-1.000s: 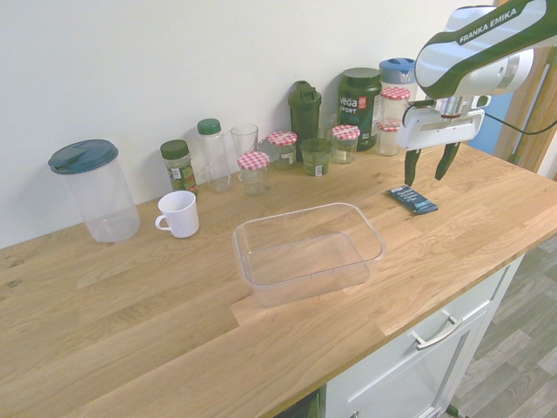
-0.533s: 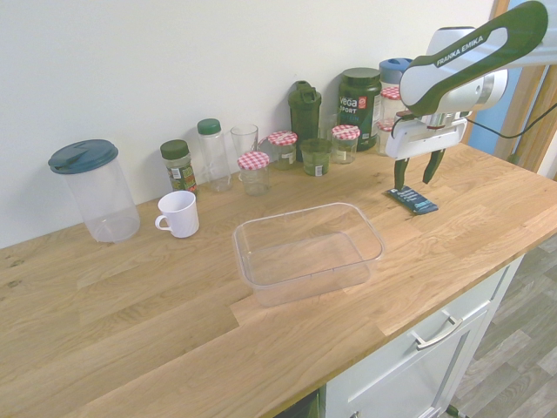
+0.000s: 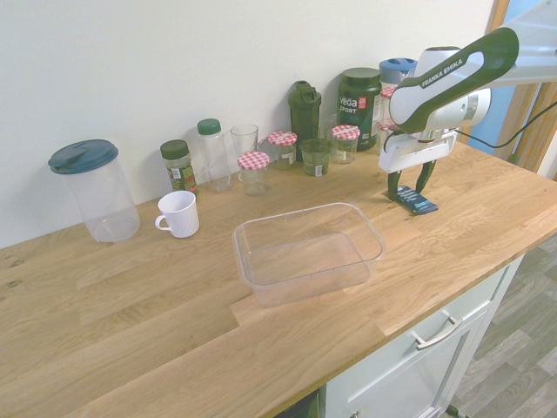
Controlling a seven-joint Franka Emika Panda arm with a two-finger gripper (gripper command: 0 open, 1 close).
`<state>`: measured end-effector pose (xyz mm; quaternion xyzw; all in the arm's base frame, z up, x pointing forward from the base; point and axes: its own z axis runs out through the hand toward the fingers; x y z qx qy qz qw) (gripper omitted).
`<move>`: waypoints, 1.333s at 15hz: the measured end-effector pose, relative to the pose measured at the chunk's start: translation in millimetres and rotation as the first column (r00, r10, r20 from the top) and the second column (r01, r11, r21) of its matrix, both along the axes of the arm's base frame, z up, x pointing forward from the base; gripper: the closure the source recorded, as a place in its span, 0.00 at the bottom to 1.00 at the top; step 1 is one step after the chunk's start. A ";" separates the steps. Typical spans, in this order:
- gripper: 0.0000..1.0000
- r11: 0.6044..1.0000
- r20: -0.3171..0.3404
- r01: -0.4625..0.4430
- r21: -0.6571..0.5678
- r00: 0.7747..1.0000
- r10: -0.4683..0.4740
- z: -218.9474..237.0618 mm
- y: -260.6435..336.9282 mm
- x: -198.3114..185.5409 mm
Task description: Put the protein bar into the container
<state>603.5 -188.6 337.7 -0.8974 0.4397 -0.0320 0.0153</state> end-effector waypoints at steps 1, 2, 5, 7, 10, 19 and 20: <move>1.00 1.000 0.002 0.000 -0.001 1.000 0.000 0.1 -0.2 0.2; 1.00 1.000 0.005 0.000 -0.003 1.000 0.000 0.1 -0.4 0.5; 1.00 1.000 0.006 -0.005 -0.008 1.000 0.005 -0.2 1.4 1.5; 1.00 1.000 0.005 -0.008 -0.013 1.000 0.008 -0.5 1.9 1.8; 1.00 1.000 0.003 -0.008 -0.020 1.000 0.008 -0.7 0.8 1.5; 1.00 1.000 0.002 -0.013 -0.025 1.000 0.013 -0.6 8.2 3.8; 1.00 1.000 0.001 -0.014 -0.025 1.000 0.014 -0.6 8.5 3.9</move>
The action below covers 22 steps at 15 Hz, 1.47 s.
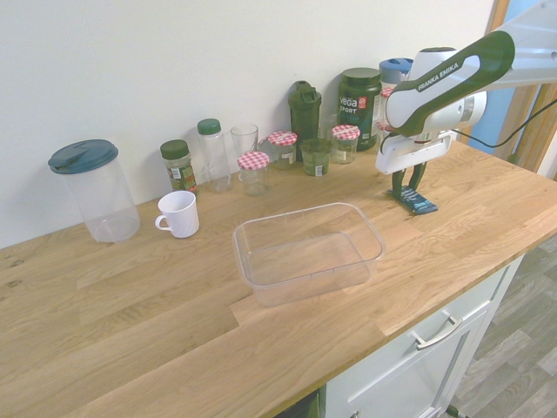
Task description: Put the protein bar into the container
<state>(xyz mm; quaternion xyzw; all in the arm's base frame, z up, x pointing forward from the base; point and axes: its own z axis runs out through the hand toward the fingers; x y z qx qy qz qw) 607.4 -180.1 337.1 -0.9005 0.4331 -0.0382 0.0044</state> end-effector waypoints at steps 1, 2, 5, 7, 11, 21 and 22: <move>1.00 1.000 0.000 -0.001 -0.001 1.000 0.001 0.0 0.4 0.1; 1.00 1.000 -0.001 -0.001 -0.002 1.000 0.001 0.1 1.1 0.2; 1.00 1.000 -0.001 -0.014 0.001 1.000 0.014 3.2 10.2 -1.5; 1.00 1.000 0.013 -0.027 0.004 1.000 0.027 16.9 20.5 -6.1; 1.00 0.998 0.055 -0.060 0.011 0.997 0.059 64.4 45.9 -30.8; 1.00 0.980 0.096 -0.198 -0.033 0.975 0.200 135.9 214.3 -77.8; 1.00 0.978 0.091 -0.207 -0.042 0.974 0.210 134.7 227.5 -79.8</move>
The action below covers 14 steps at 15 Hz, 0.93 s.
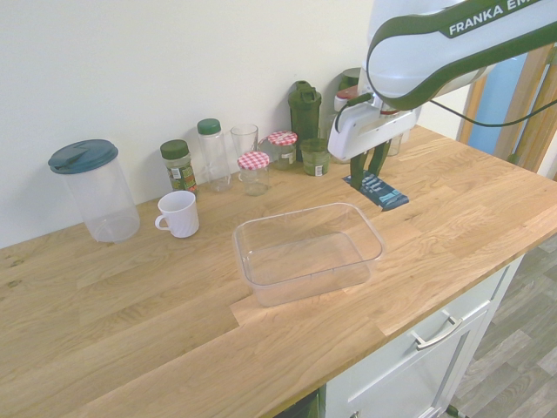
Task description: Put the protein bar into the container
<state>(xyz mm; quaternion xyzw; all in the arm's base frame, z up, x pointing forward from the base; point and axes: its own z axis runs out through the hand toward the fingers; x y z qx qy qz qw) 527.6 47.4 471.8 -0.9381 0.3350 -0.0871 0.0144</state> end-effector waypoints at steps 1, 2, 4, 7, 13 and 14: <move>1.00 1.000 -0.007 -0.007 -0.011 1.000 0.007 -4.4 14.2 -3.1; 1.00 1.000 -0.014 -0.014 -0.018 1.000 0.013 -10.6 29.7 -6.4; 1.00 0.999 -0.015 -0.026 -0.031 1.000 0.026 -15.9 56.0 -10.3; 1.00 0.998 -0.009 -0.041 -0.046 0.999 0.041 -17.9 84.9 -15.9; 1.00 0.996 -0.008 -0.048 -0.074 0.999 0.047 -33.5 124.0 -12.2; 1.00 0.996 -0.009 -0.047 -0.077 0.999 0.046 -37.5 125.8 -6.9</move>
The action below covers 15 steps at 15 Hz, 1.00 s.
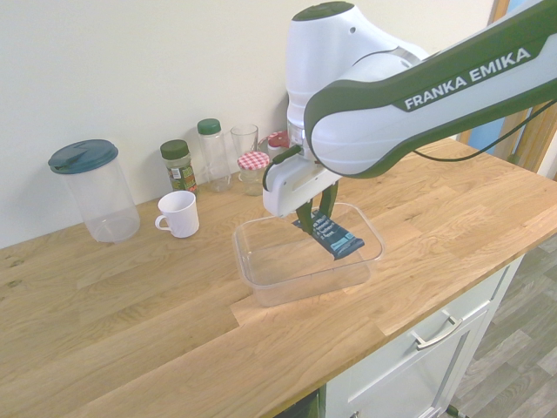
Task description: Put the protein bar into the container
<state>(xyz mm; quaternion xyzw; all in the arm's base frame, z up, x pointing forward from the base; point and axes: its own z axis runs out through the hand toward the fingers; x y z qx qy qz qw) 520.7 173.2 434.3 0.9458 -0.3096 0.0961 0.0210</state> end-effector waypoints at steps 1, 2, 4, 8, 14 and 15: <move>1.00 1.000 -0.002 0.003 0.000 1.000 -0.003 -3.2 2.0 5.9; 1.00 1.000 -0.004 0.004 0.001 1.000 -0.004 -6.4 3.7 12.5; 1.00 1.000 -0.010 0.006 0.000 1.000 -0.006 -14.6 10.2 23.9; 1.00 1.000 -0.027 0.003 -0.013 1.000 -0.003 -37.2 28.0 40.4; 1.00 1.000 -0.033 0.011 -0.009 0.999 -0.012 -50.8 39.2 67.9; 1.00 1.000 -0.037 0.013 -0.010 0.999 -0.013 -54.7 39.6 70.3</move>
